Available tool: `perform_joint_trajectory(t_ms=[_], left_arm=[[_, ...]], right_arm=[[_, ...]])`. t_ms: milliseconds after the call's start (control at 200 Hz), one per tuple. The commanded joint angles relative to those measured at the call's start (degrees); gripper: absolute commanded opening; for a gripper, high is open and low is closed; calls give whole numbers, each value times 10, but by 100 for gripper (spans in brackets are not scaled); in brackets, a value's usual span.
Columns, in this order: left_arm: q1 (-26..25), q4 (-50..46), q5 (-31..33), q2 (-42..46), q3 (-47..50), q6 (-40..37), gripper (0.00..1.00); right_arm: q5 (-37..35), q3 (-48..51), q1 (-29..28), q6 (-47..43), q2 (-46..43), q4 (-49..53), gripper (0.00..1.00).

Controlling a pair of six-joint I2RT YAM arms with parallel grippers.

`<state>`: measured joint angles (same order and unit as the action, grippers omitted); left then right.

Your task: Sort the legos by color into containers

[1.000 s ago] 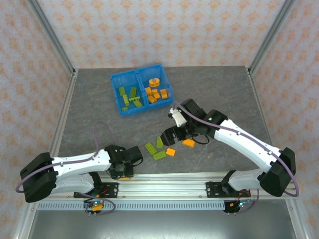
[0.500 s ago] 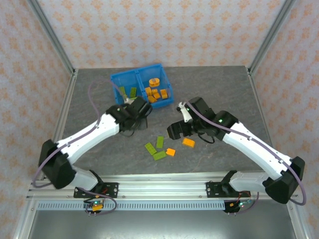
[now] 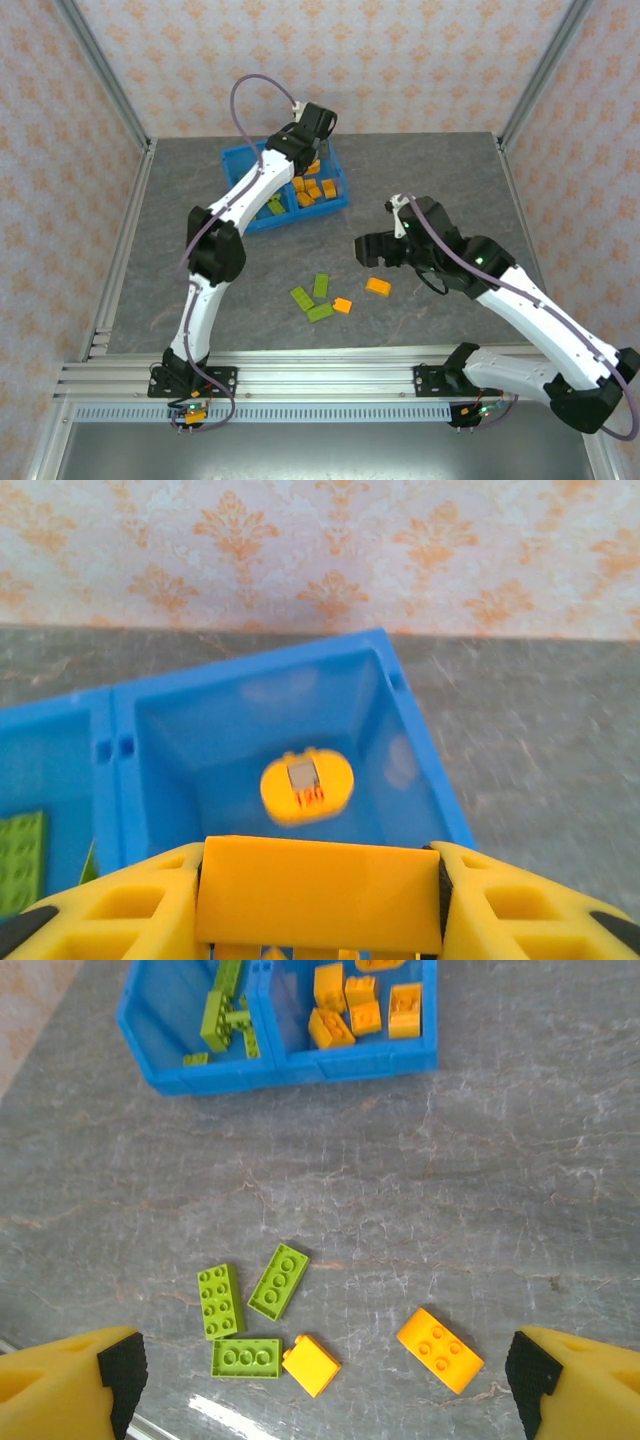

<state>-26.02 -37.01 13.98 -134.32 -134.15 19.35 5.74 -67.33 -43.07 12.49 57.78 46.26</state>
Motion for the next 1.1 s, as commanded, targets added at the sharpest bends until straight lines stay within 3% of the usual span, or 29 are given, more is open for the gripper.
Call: perform_joint_trajectory(t_ms=[0,125,200,345,496,611,771,871,961,1096], left_arm=[[9,-39,-14,-68,-94,-34,46],[17,-35,-34,-108,-120,-22,52],[18,-35,-40,-109,-117,-23,62],[15,-47,-59,-83,-117,-18,70],[6,-55,-78,-11,-100,-24,72],[-9,-19,-121,104,-8,-55,72],[-39,50,-213,324,198,-170,78],[-61,49,-236,448,324,-283,90],[-76,40,-282,561,439,-391,99],[-100,31,-345,714,603,-545,100]], right_arm=[[-26,0,1,16,-15,13,94],[-29,-9,1,19,-20,24,94],[-26,-10,1,22,-24,25,94],[-27,-5,1,25,-24,16,94],[-59,2,1,34,-10,7,94],[-110,10,1,43,16,18,94],[-120,24,1,25,89,43,94],[-136,41,3,13,147,37,94],[-106,52,13,-15,204,28,96],[-71,27,31,-40,308,49,96]])
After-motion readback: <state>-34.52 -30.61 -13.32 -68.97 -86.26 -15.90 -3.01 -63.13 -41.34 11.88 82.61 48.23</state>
